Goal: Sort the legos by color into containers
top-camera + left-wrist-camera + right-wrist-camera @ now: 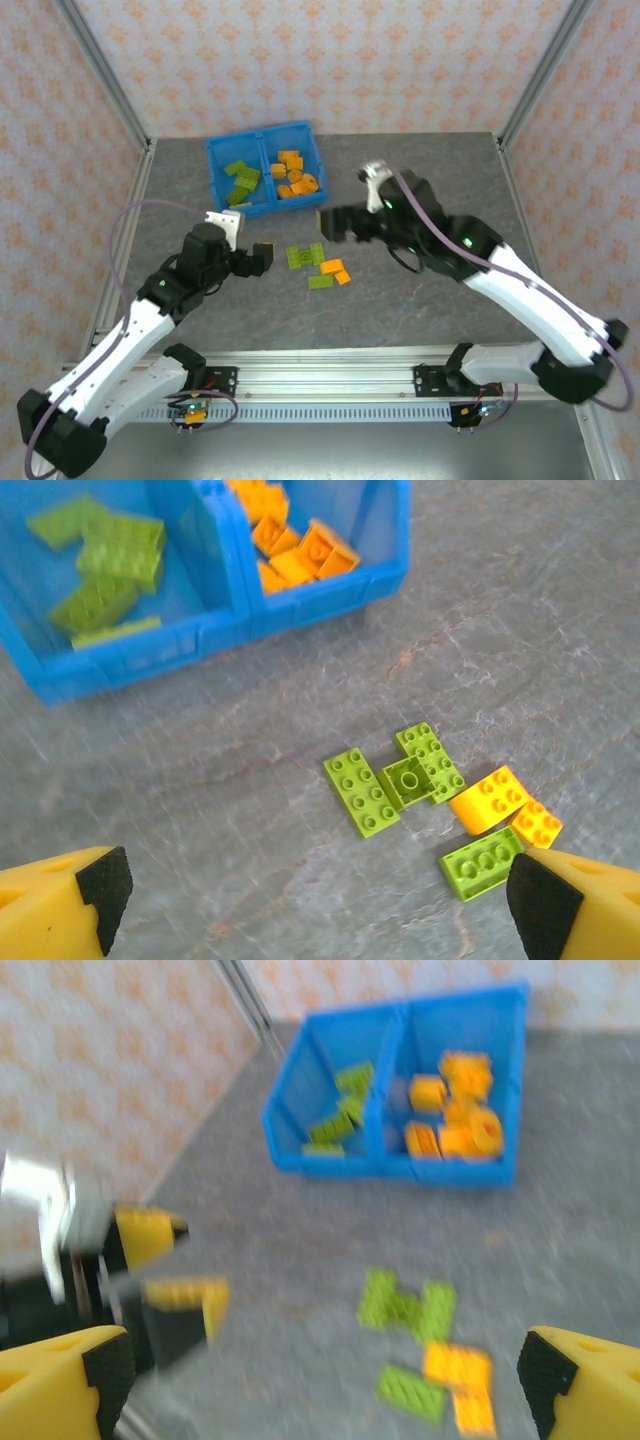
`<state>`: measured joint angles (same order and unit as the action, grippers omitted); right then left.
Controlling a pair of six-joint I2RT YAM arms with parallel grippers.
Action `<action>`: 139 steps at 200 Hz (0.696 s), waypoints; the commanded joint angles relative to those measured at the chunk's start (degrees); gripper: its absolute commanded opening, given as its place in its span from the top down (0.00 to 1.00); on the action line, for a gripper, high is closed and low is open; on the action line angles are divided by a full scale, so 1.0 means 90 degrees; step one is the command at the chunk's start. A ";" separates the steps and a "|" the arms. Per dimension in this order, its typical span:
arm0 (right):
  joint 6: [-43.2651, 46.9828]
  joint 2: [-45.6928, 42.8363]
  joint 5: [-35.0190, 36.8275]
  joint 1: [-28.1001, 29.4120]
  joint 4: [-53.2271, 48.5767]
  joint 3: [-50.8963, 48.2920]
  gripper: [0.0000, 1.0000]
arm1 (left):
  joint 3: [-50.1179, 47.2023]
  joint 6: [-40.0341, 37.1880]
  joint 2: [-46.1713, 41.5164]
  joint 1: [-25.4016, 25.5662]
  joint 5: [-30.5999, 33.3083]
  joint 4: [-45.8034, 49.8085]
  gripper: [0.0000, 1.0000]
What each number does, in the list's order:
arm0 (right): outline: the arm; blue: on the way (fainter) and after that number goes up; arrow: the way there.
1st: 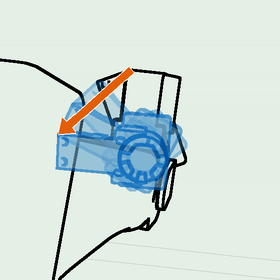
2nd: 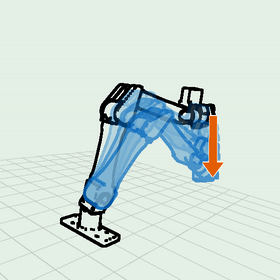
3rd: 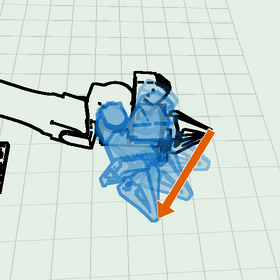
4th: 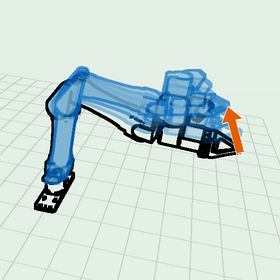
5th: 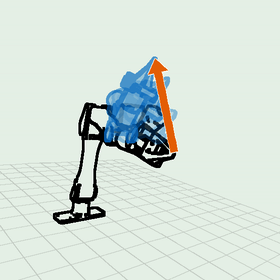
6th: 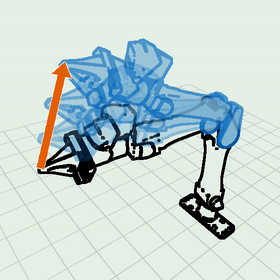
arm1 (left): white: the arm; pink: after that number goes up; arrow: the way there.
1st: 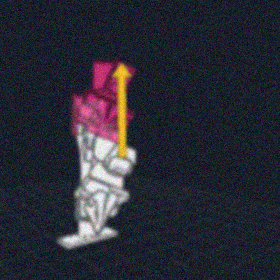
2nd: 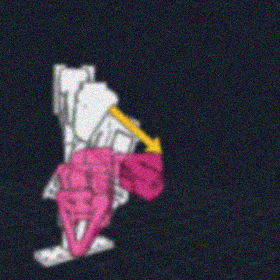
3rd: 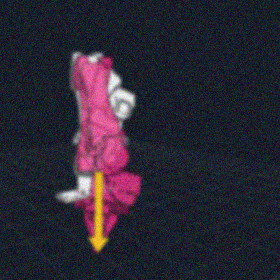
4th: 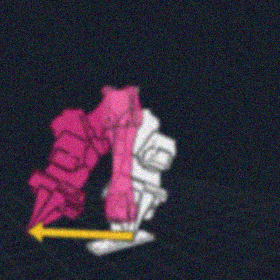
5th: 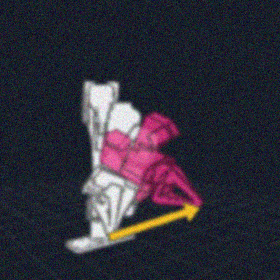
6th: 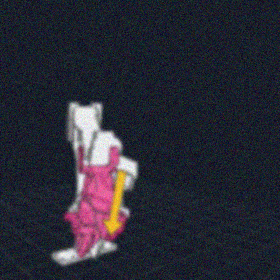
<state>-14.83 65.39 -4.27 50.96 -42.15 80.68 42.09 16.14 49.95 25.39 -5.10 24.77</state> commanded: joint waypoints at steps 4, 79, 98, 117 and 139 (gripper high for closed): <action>-0.0480 -0.0946 -0.0220 0.0002 -0.1142 -0.1074 0.01 | 0.0504 0.2099 0.0993 0.0083 0.0209 0.0584 0.00; -0.0500 -0.1212 -0.0828 0.0002 -0.1454 -0.1490 0.01 | 0.2891 0.3669 0.5286 0.0253 -0.1129 0.1193 0.04; -0.0403 -0.0995 -0.1075 0.0002 -0.1506 -0.1363 0.01 | 0.3156 0.3904 0.5789 0.0246 -0.0570 0.1373 0.09; -0.0427 -0.0909 -0.1156 0.0002 -0.1527 -0.1428 0.01 | 0.3328 0.4009 0.6168 0.0246 -0.0328 0.1448 0.16; -0.0530 -0.0932 -0.1159 0.0002 -0.1415 -0.1584 0.01 | 0.3557 0.4009 0.6567 0.0253 -0.0314 0.1582 0.24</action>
<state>-19.46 57.54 -13.78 50.96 -54.26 66.54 70.96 49.89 106.63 27.38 -11.09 34.94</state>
